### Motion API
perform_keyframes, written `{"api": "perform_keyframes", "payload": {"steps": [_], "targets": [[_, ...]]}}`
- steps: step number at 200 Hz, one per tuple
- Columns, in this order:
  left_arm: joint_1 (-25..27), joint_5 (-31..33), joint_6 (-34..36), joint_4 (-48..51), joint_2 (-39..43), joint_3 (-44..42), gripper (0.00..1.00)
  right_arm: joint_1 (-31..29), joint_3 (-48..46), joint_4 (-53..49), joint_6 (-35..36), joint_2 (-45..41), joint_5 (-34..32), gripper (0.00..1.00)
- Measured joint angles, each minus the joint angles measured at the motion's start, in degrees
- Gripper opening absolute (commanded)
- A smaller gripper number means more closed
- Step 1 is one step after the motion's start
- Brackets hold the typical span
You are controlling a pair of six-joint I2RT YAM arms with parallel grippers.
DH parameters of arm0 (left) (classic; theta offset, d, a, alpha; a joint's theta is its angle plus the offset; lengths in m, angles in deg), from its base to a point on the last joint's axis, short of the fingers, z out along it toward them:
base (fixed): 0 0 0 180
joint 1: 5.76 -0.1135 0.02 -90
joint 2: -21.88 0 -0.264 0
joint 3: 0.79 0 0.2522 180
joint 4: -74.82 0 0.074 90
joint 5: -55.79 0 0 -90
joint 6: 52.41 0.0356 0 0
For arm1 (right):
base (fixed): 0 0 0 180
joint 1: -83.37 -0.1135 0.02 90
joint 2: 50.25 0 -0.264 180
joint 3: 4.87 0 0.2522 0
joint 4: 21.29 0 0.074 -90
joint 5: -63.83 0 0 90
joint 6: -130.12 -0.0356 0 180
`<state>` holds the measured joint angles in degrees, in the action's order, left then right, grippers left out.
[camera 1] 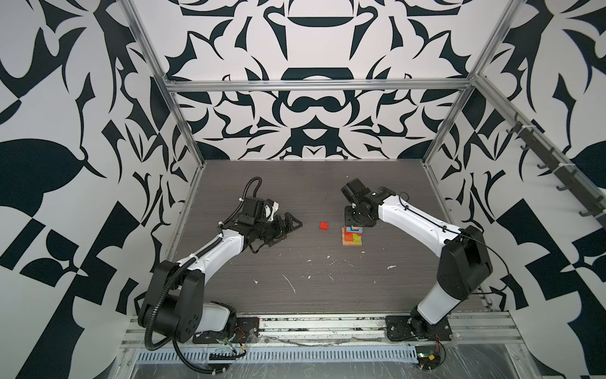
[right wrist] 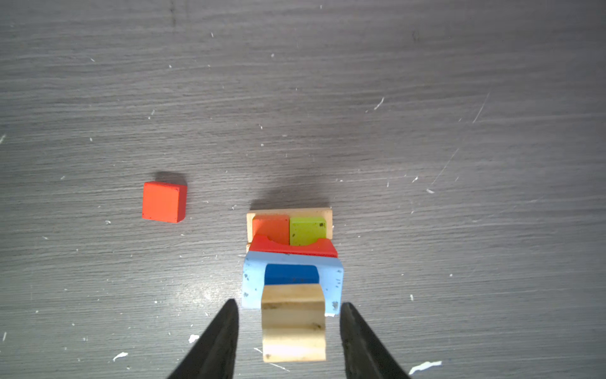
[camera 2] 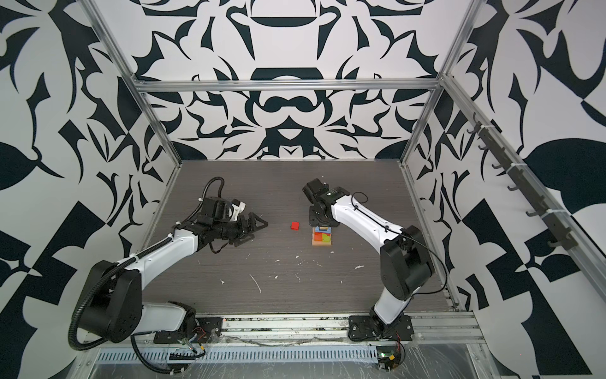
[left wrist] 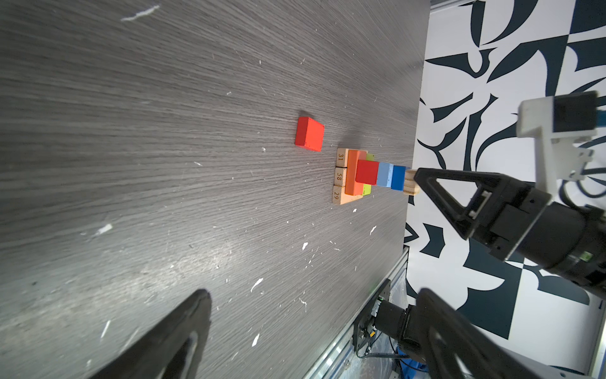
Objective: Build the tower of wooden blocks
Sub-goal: 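Open the right gripper and lift it off the wood cube, then move the right gripper to the red cube and close on it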
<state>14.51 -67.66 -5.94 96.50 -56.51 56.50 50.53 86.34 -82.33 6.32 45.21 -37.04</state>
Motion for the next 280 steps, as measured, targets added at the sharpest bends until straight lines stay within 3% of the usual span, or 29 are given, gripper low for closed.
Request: {"api": "perform_keyframes", "payload": {"steps": [125,211,280], "targets": [[0.00,0.96,-0.02,0.26,0.33,0.00,1.00,-4.74,13.68,-5.16,5.44,0.39,-0.68,0.70],[0.00,2.40,0.07,1.40,1.99,0.00,1.00,-13.94,25.03,-8.76,7.06,13.33,-0.72,0.71],[0.00,3.67,0.24,2.43,3.45,0.00,1.00,-14.99,26.16,-8.59,4.04,19.91,-0.70,0.67]]}}
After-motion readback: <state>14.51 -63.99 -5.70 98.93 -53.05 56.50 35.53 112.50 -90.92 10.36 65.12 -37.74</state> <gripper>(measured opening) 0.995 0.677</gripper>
